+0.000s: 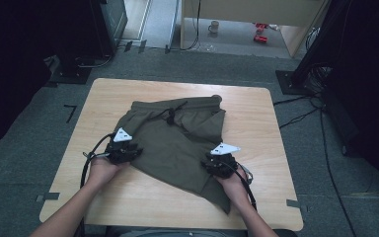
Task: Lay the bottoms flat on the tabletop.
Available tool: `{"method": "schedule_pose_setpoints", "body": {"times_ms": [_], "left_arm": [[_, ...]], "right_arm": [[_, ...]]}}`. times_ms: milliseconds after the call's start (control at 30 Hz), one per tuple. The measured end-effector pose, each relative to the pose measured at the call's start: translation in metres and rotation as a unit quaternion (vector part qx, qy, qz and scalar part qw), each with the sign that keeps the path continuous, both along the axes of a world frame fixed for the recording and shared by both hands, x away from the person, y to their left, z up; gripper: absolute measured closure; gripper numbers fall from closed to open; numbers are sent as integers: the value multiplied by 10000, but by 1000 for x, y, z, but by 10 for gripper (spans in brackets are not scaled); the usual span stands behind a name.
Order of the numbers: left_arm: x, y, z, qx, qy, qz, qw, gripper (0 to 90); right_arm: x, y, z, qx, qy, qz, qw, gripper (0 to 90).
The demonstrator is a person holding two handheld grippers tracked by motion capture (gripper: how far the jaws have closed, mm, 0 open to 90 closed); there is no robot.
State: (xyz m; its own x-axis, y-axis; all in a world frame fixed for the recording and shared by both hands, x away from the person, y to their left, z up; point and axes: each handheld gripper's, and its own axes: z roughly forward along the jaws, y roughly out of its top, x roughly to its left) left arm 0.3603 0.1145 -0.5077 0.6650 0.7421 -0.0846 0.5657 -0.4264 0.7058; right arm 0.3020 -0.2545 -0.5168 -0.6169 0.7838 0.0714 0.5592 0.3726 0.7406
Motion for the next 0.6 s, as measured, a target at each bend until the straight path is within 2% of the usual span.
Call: {"method": "schedule_pose_setpoints", "body": {"times_ms": [100, 133, 167, 200, 333, 500, 533, 600], "left_arm": [[9, -3, 1, -33, 101, 59, 9999, 669], [15, -6, 2, -33, 134, 80, 9999, 669], [15, -6, 2, -33, 134, 80, 9999, 669], [18, -8, 2, -34, 138, 84, 9999, 668], [28, -17, 2, 9, 147, 107, 9998, 663], [41, -23, 1, -193, 207, 200, 9994, 661], [45, -25, 0, -204, 197, 224, 9993, 662], [47, -26, 0, -199, 193, 225, 9994, 662]], "right_arm": [[4, -3, -1, 30, -67, -31, 10000, 655], [10, -7, -3, 144, -79, -114, 9998, 661], [10, -7, -3, 144, -79, -114, 9998, 661], [19, -11, -2, 145, -33, -162, 9998, 660], [32, -15, -2, 83, -57, -196, 9998, 659], [53, -25, -3, 98, -108, -346, 9993, 655], [61, -29, -4, 166, -126, -388, 9990, 656], [64, -30, -4, 166, -118, -384, 9991, 657]]}}
